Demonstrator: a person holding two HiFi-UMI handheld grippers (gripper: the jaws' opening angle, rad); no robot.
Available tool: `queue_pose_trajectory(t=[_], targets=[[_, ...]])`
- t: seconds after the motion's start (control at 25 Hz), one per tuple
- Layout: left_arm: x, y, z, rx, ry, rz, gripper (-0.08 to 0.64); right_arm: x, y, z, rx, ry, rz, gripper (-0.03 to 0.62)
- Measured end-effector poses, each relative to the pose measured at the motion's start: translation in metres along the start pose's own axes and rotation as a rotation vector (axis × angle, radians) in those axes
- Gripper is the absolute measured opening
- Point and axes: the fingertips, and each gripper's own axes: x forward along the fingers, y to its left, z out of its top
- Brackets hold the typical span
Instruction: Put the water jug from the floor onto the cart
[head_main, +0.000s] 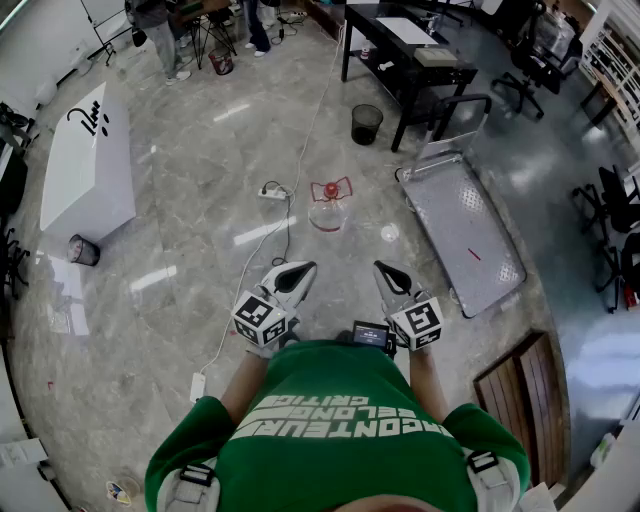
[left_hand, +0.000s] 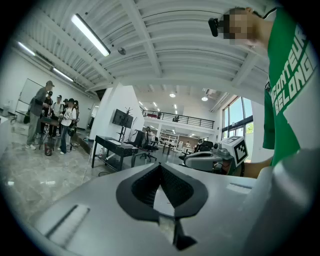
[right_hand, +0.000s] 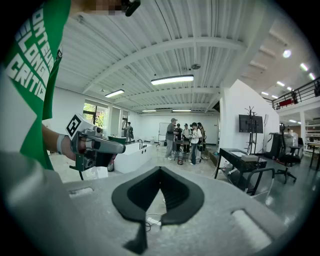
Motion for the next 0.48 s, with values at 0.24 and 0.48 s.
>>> queue_pose_trajectory(t=[0.24,0.48], targets=[[0.014,-0.008,0.000,0.004,-0.007,0.002,0.015,-0.007,-0.014,-0.004,0.000,-0.010,0.000,-0.008],[0.023,-0.018,0.000,0.004,-0.015,-0.012,0.014,-0.020,-0.023,-0.011,0.012,-0.005,-0.025,-0.008]])
